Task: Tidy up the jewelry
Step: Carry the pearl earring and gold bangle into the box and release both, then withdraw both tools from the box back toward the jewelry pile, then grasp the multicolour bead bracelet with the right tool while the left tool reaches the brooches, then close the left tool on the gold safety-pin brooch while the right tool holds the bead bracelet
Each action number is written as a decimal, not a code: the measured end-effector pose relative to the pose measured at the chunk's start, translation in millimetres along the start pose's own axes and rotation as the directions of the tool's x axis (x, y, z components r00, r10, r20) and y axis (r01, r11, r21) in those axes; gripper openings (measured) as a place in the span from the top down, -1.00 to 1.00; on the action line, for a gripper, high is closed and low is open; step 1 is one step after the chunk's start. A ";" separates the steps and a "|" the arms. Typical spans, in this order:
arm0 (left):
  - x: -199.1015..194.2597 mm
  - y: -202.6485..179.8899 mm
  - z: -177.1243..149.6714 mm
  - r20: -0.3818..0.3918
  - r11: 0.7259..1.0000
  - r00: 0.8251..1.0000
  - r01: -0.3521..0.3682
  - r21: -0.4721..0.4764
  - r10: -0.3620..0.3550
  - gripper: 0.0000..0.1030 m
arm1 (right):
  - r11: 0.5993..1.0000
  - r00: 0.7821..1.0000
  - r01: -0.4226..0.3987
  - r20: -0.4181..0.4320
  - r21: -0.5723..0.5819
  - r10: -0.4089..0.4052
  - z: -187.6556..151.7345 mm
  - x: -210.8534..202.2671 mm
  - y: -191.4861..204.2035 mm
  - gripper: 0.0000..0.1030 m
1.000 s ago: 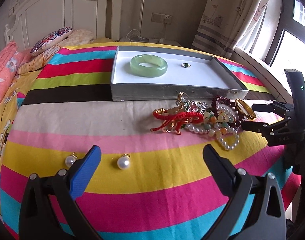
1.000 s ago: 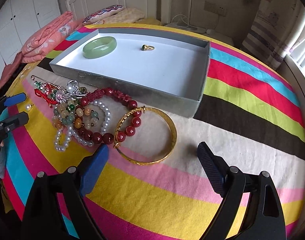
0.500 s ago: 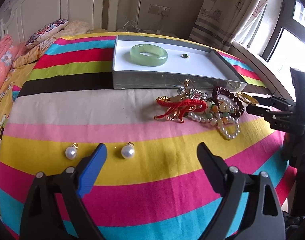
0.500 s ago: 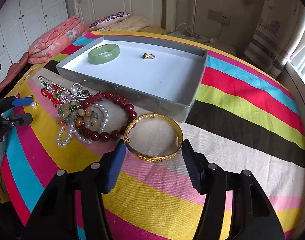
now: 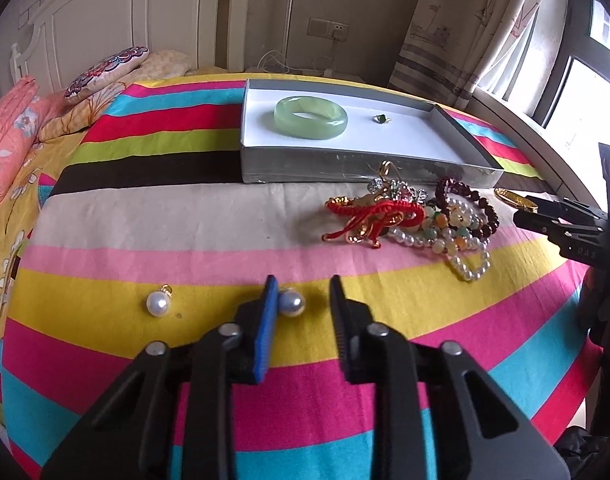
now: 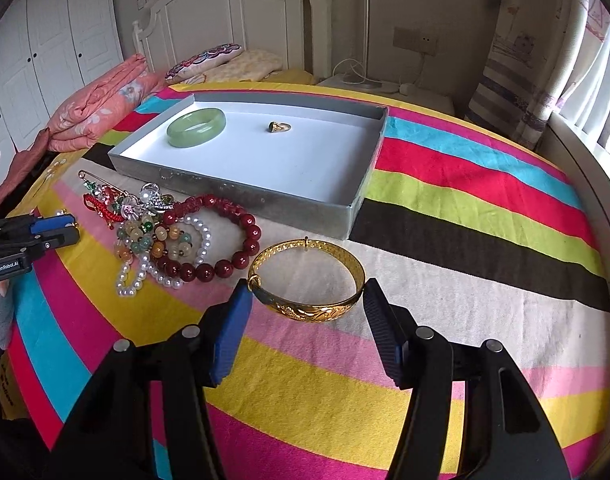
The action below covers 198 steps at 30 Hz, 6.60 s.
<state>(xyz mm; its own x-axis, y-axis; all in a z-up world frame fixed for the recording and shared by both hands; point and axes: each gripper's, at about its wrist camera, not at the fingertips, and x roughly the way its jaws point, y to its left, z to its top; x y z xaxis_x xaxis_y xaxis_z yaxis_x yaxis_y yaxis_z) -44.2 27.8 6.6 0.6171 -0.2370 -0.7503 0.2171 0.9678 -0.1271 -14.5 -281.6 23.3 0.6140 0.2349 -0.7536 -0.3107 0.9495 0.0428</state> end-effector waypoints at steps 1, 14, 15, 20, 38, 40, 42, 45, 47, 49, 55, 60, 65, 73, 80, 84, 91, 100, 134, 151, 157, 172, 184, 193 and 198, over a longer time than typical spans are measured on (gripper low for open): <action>-0.4 0.5 -0.4 0.001 1.000 1.000 0.006 -0.003 -0.006 0.75 | 1.000 1.000 0.004 0.007 0.003 -0.004 -0.8 -1.4 -0.4 -0.10; -12.4 -9.6 -1.8 0.032 0.999 0.999 -0.026 0.032 0.025 0.75 | 1.000 0.998 -0.008 0.061 0.022 0.006 -8.9 -21.5 2.9 -0.10; -14.3 -10.6 0.3 0.037 0.999 0.999 -0.024 0.034 0.022 0.75 | 1.000 0.998 -0.010 0.065 0.021 0.009 -8.6 -23.2 3.5 -0.10; -28.4 -18.9 21.3 0.081 0.998 0.997 -0.006 0.058 0.002 0.75 | 1.000 0.996 -0.013 0.084 0.005 0.012 -3.2 -29.2 8.9 -0.10; 26.0 -65.8 132.5 0.029 0.995 0.998 0.047 0.085 -0.050 0.75 | 0.999 0.989 -0.036 0.141 0.017 0.033 60.7 -1.2 10.5 -0.10; 39.5 -69.8 145.0 0.006 0.996 0.999 0.034 0.083 -0.035 0.75 | 0.999 0.990 -0.036 0.136 0.034 0.031 71.0 10.6 6.6 -0.10; 53.4 -73.5 154.8 -0.019 0.997 1.000 0.025 0.069 -0.023 0.75 | 0.999 0.991 -0.020 0.131 0.039 0.015 81.1 22.1 3.6 -0.10; 76.6 -76.7 165.1 -0.067 0.999 0.998 0.012 0.037 -0.009 0.75 | 0.999 0.994 0.001 0.114 0.043 -0.006 95.0 39.8 0.6 -0.10; 89.4 -78.0 169.7 -0.088 1.000 0.996 -0.002 0.020 0.004 0.75 | 0.999 0.995 0.019 0.100 0.044 -0.023 102.8 50.6 -1.5 -0.10; 101.0 -77.8 173.5 -0.103 1.000 0.995 -0.016 0.002 0.016 0.75 | 0.999 0.996 0.032 0.084 0.042 -0.035 110.4 61.5 -4.0 -0.10; 130.9 -71.4 180.8 -0.154 0.997 0.987 -0.046 -0.062 0.036 0.75 | 0.996 0.998 0.060 0.022 0.065 -0.062 125.7 95.3 -15.7 -0.10; 145.4 -78.5 180.5 -0.169 0.996 0.984 -0.069 -0.053 0.060 0.75 | 0.995 0.995 0.098 -0.024 0.031 -0.097 133.5 112.8 -8.8 -0.10; 152.1 -75.6 177.3 -0.177 0.994 0.981 -0.089 -0.065 0.077 0.74 | 0.990 0.988 0.138 -0.064 -0.024 -0.139 133.6 125.0 0.6 -0.11; 138.5 -74.4 175.0 -0.147 0.996 0.989 -0.029 -0.089 0.015 -0.24 | 0.996 0.993 0.092 -0.069 -0.017 -0.093 128.9 116.6 2.6 -0.40; 68.3 -76.5 177.4 0.006 0.994 1.000 0.005 -0.110 -0.004 -0.60 | 0.991 0.990 0.115 0.093 -0.063 -0.109 104.3 42.9 9.2 -0.55; 6.7 -69.9 167.0 0.160 0.992 0.987 -0.013 -0.123 0.032 -0.96 | 0.999 0.987 0.046 0.157 -0.011 -0.044 71.3 -2.7 2.0 -0.56; -33.5 -50.3 108.3 0.177 0.991 0.978 -0.096 -0.098 0.112 -0.96 | 0.991 0.991 -0.046 0.134 0.124 0.029 19.5 -23.4 -13.7 -0.56; -12.8 -14.7 23.9 0.083 0.989 0.992 -0.087 -0.117 0.097 -0.96 | 0.998 0.996 -0.055 0.071 0.017 0.054 -3.5 -17.4 27.5 -0.55; 12.6 -9.8 10.1 -0.015 0.995 1.000 -0.001 -0.097 -0.001 -0.96 | 0.972 0.983 -0.154 0.067 -0.178 0.168 20.6 7.0 101.5 0.74; 8.6 -11.7 9.6 -0.002 0.996 1.000 -0.023 -0.091 0.023 -0.95 | 0.984 0.951 -0.179 0.256 0.001 0.173 -15.1 -74.4 46.7 0.76; 3.6 -23.7 20.6 0.046 0.998 0.998 -0.032 -0.046 0.034 -0.80 | 0.978 0.962 -0.197 0.206 0.069 0.179 -31.3 -56.8 28.0 0.76; 20.9 -54.0 40.2 0.065 0.994 0.995 0.076 0.085 -0.081 0.78 | 0.974 0.959 -0.213 0.204 0.072 0.195 -32.8 -56.0 28.1 0.76; 0.1 -86.2 2.3 0.004 0.963 0.990 0.137 0.233 -0.142 0.86 | 0.975 0.961 -0.212 0.198 0.074 0.194 -31.2 -53.7 27.4 0.75; 2.2 -92.1 35.0 0.036 0.954 0.994 0.092 0.286 -0.106 0.14 | 0.974 0.960 -0.215 0.198 0.077 0.196 -32.1 -54.1 27.2 0.75; 32.5 -101.0 35.4 -0.052 0.928 0.998 0.051 0.370 -0.034 0.40 | 0.973 0.959 -0.217 0.201 0.081 0.198 -33.0 -54.4 26.7 0.75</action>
<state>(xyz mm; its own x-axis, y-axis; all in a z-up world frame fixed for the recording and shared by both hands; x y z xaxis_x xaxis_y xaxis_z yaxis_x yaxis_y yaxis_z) -19.3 -80.6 17.9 0.5694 -0.2650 -0.7782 0.5122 0.8548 0.0838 -80.1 -275.9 43.8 0.6735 0.4548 -0.5827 -0.3771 0.8894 0.2584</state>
